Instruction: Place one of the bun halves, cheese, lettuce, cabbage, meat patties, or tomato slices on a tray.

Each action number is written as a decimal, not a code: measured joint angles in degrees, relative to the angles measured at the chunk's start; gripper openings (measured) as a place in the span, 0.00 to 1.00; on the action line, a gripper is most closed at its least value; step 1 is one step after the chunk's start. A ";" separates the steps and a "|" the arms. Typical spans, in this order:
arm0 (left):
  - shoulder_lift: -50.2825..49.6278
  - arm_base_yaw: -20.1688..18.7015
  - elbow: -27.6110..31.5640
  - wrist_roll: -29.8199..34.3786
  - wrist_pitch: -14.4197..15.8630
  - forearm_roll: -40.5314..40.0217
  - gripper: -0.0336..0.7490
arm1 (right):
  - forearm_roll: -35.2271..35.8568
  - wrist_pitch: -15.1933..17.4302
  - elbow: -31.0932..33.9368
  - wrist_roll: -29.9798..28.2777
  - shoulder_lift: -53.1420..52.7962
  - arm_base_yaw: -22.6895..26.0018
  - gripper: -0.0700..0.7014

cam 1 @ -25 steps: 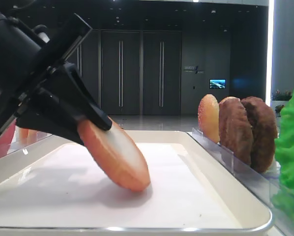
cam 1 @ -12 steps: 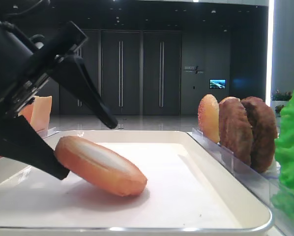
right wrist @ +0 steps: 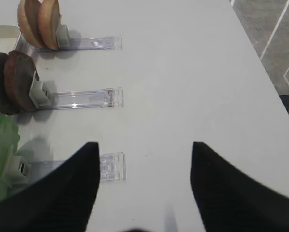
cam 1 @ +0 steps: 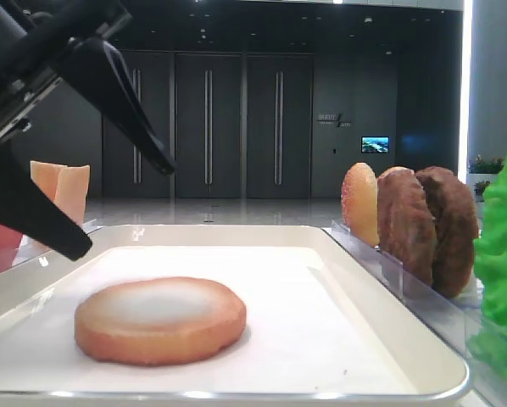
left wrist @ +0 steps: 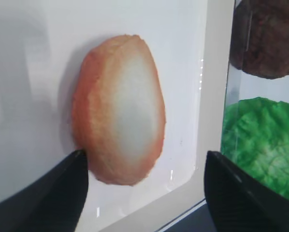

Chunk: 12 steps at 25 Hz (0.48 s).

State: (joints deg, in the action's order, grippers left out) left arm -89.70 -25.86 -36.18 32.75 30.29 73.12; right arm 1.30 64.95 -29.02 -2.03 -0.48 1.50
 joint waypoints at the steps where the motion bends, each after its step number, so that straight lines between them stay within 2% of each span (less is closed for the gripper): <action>1: 0.77 0.00 0.00 -0.41 -0.07 -0.17 0.77 | 0.00 0.00 0.00 0.00 0.00 0.00 0.61; 7: 3.08 0.00 -0.91 -5.58 -0.18 -4.56 0.77 | 0.00 0.00 0.00 0.00 0.00 0.00 0.61; 10: 3.94 0.00 -2.90 -11.18 0.56 -10.48 0.77 | 0.00 0.00 0.00 0.00 0.00 0.00 0.61; 12: 4.65 0.00 -5.04 -16.33 2.48 -17.42 0.77 | 0.00 0.00 0.00 0.00 0.00 0.00 0.61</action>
State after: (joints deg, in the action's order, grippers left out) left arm -85.05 -25.86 -41.22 16.41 32.77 55.70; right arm 1.30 64.95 -29.02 -2.03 -0.48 1.50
